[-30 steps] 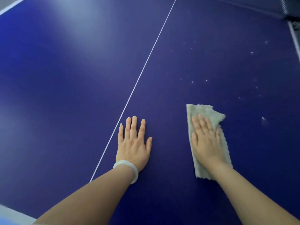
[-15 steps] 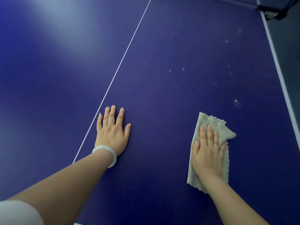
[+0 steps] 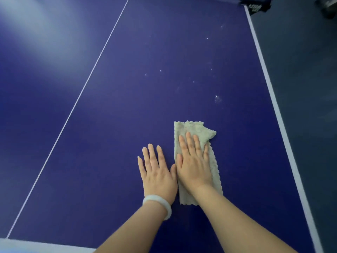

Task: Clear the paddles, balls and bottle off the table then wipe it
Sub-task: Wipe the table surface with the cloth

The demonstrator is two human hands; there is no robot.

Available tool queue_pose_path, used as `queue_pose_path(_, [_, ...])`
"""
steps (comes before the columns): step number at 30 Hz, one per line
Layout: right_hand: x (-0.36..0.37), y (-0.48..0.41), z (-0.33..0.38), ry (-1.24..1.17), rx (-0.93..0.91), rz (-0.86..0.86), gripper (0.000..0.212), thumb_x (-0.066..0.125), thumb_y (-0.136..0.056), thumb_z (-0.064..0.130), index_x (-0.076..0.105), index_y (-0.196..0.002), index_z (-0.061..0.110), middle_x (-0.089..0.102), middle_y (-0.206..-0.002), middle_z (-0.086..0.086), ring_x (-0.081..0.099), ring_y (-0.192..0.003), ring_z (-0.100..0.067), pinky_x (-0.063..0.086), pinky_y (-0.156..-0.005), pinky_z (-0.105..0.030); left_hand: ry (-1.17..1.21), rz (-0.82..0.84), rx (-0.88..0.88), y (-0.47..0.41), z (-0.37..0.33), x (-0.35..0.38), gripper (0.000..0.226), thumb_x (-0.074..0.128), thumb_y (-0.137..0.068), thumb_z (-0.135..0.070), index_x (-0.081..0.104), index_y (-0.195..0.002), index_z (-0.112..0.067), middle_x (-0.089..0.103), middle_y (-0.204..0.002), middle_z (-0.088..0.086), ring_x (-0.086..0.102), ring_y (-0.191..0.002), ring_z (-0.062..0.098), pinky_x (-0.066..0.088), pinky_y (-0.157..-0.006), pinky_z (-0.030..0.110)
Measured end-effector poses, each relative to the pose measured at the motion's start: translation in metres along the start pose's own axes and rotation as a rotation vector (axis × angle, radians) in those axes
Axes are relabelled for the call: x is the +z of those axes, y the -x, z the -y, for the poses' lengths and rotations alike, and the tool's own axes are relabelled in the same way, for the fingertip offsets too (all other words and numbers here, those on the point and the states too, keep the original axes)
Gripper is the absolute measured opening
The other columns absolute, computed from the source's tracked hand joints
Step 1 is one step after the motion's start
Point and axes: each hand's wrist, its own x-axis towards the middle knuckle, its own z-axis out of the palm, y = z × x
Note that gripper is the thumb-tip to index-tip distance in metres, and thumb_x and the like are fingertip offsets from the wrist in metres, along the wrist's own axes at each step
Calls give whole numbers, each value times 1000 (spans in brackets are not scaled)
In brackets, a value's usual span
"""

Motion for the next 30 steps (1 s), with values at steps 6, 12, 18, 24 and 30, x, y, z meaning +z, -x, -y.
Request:
queue_pose_path(6, [3, 89, -108, 19, -103, -21, 60, 21, -101, 35, 8, -158, 24, 0, -166, 4, -2, -152, -18, 8, -120, -51, -114, -35, -52, 8, -15, 12, 73, -1, -96, -52, 1, -154, -8, -2, -163, 14, -10, -150, 30, -4, -121, 52])
queue_pose_path(12, [-15, 63, -182, 56, -11, 34, 60, 6, -97, 38, -6, -156, 27, -11, -164, 7, -15, -150, -14, 1, -123, -51, -113, -36, -81, 7, -19, 12, 70, 0, -98, -52, 3, -154, -10, 0, -164, 11, -9, -151, 26, -4, -121, 50])
queue_pose_path(18, [-12, 43, -131, 30, -75, 35, 61, 5, -100, 40, -9, -156, 22, -16, -163, 0, -19, -149, -21, -2, -121, -55, -118, -26, -89, 7, -19, 9, 75, 0, -94, -54, 4, -156, -11, -2, -164, 9, -13, -151, 24, -5, -122, 48])
queue_pose_path(24, [-15, 46, -174, 128, -590, 69, 58, 24, -102, 37, 11, -158, 25, 5, -165, 5, 0, -152, -16, 3, -121, -50, -111, -38, -99, 6, -21, 7, 76, 1, -94, -54, 7, -156, -12, 0, -164, 8, -10, -151, 23, -4, -122, 47])
queue_pose_path(30, [-28, -6, -192, 85, -81, 36, 60, 1, -96, 39, -13, -153, 28, -16, -162, 6, -19, -149, -16, -8, -122, -50, -105, -67, -100, 8, -19, 10, 74, 9, -96, -52, 18, -155, -9, 11, -163, 10, 1, -152, 24, 1, -123, 46])
